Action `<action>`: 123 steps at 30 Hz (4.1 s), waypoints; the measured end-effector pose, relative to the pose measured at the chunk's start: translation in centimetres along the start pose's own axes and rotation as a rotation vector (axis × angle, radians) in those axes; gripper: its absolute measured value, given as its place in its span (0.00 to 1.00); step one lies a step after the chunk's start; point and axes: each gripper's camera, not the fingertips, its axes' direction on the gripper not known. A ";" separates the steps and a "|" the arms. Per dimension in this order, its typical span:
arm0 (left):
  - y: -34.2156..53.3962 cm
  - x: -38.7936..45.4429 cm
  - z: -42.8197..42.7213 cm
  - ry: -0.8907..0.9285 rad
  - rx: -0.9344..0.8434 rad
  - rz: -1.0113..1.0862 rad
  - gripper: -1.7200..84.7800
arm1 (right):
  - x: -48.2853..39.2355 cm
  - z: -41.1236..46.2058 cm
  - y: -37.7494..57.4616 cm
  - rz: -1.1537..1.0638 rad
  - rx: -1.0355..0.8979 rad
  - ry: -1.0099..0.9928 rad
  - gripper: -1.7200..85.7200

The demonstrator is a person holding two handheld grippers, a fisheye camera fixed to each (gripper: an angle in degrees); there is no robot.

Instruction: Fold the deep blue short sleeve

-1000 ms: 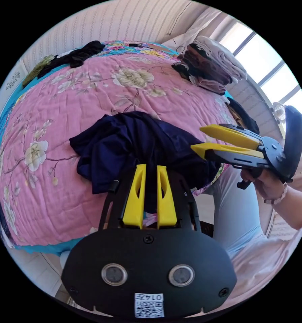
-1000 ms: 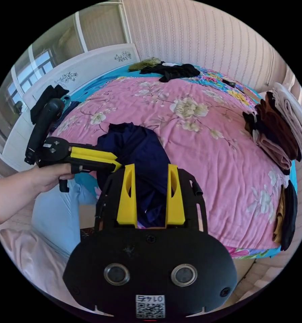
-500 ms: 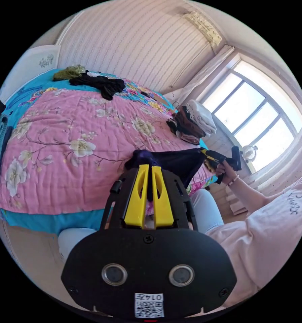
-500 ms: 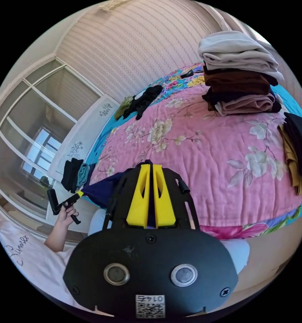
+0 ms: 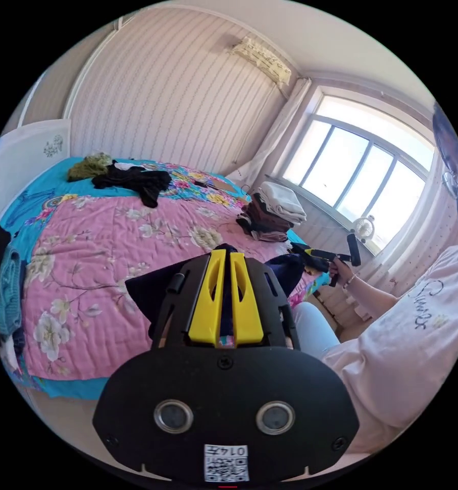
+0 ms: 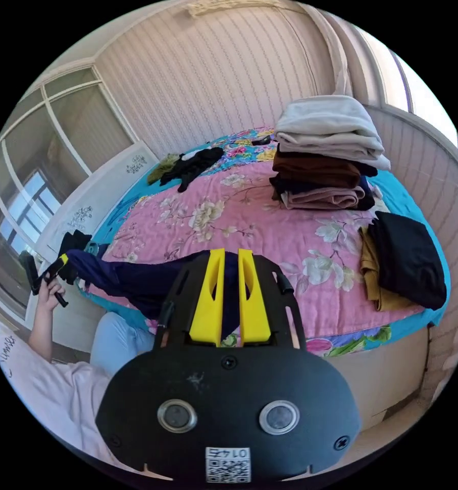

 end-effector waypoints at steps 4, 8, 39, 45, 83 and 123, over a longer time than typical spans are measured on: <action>-1.1 1.2 6.8 0.041 -0.032 0.007 0.02 | -4.6 3.2 0.2 -0.163 -0.072 -0.059 0.12; -0.6 0.7 8.3 0.084 -0.049 -0.055 0.05 | -8.3 7.2 0.5 -0.215 -0.207 -0.188 0.13; 2.6 -5.2 16.8 -0.067 -0.426 -0.141 0.09 | -2.6 10.4 1.0 -0.037 -0.521 0.111 0.06; -0.5 -5.0 19.2 -0.043 -0.422 -0.094 0.10 | -4.5 10.3 -1.3 -0.124 -0.376 0.092 0.12; -1.9 1.7 28.9 -0.093 -0.614 -0.006 0.02 | 1.4 5.7 -3.3 -0.207 -0.435 0.003 0.02; -8.8 24.6 11.4 0.019 -0.129 0.257 0.01 | 2.7 -18.1 -0.9 -0.068 0.045 -0.106 0.02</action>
